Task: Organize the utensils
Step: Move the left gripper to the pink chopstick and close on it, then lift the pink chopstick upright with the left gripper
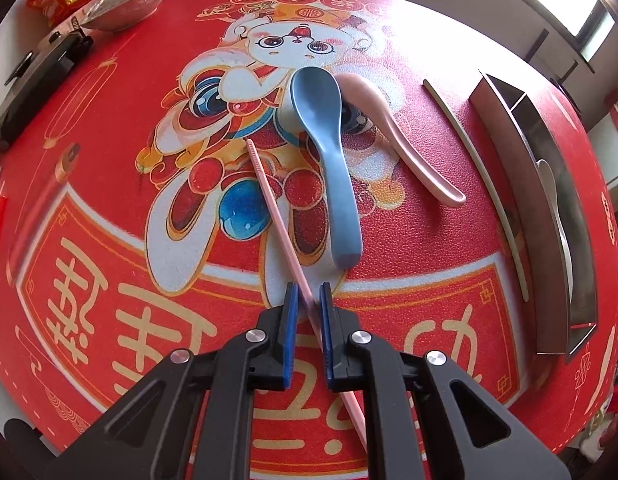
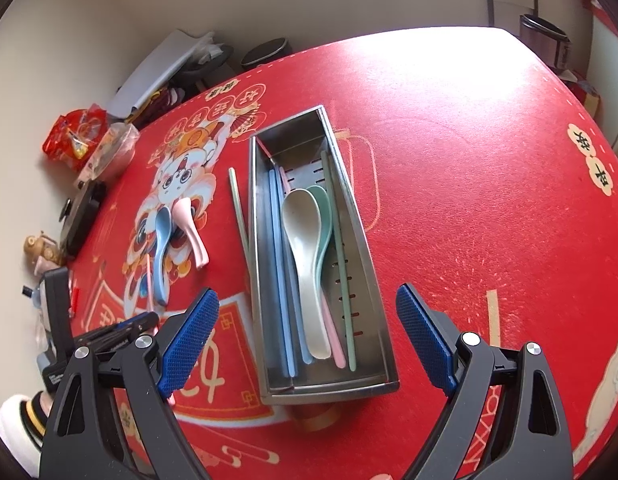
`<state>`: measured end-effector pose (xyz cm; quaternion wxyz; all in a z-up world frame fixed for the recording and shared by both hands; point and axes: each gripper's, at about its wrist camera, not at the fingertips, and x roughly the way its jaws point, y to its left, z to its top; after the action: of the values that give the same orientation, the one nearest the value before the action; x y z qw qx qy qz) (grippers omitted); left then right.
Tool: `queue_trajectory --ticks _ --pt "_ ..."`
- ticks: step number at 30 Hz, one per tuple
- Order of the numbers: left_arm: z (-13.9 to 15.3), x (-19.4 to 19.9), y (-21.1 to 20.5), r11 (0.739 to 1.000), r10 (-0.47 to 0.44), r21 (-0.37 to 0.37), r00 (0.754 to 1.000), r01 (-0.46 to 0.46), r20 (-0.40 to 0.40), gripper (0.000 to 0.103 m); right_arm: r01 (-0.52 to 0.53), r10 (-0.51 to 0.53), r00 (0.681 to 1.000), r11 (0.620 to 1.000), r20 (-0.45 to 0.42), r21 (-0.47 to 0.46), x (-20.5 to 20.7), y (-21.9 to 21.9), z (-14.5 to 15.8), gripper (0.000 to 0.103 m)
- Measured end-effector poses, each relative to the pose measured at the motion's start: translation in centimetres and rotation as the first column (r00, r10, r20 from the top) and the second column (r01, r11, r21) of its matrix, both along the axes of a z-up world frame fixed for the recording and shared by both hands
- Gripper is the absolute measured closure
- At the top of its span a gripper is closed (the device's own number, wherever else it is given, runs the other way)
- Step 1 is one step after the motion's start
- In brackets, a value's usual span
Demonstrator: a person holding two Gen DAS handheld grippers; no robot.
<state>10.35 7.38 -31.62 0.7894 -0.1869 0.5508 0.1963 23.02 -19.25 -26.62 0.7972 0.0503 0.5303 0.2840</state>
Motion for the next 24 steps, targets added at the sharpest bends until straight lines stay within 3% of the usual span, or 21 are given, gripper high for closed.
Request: queue_trajectory --ticks 4,9,14,18,24 --pt "-0.1 -0.7 0.5 0.998 0.03 -0.055 1.0 -0.03 0.006 0.091 0.003 -0.003 1.0 1.0 0.006 0.007 -0.1 -0.2 0.2 0.016" --pt "-0.1 -1.6 0.0 0.996 0.041 -0.082 0.999 -0.039 0.013 0.083 -0.014 0.014 1.0 1.0 -0.001 0.008 -0.3 0.2 0.0 0.016" --pt "-0.1 -2.2 -0.4 0.995 0.054 -0.087 0.998 -0.052 0.017 0.083 -0.049 0.049 0.999 0.999 -0.006 0.001 -0.7 1.2 -0.2 0.016" --pt "-0.1 -2.0 -1.0 0.999 0.036 -0.039 0.999 -0.036 0.009 0.083 -0.062 0.062 0.998 0.998 -0.001 -0.002 -0.8 1.5 -0.1 0.016" --pt "-0.4 -1.0 -3.2 0.993 0.007 0.121 1.0 -0.005 -0.015 0.084 -0.062 0.062 0.998 0.998 0.018 -0.004 -0.9 1.4 0.2 0.016"
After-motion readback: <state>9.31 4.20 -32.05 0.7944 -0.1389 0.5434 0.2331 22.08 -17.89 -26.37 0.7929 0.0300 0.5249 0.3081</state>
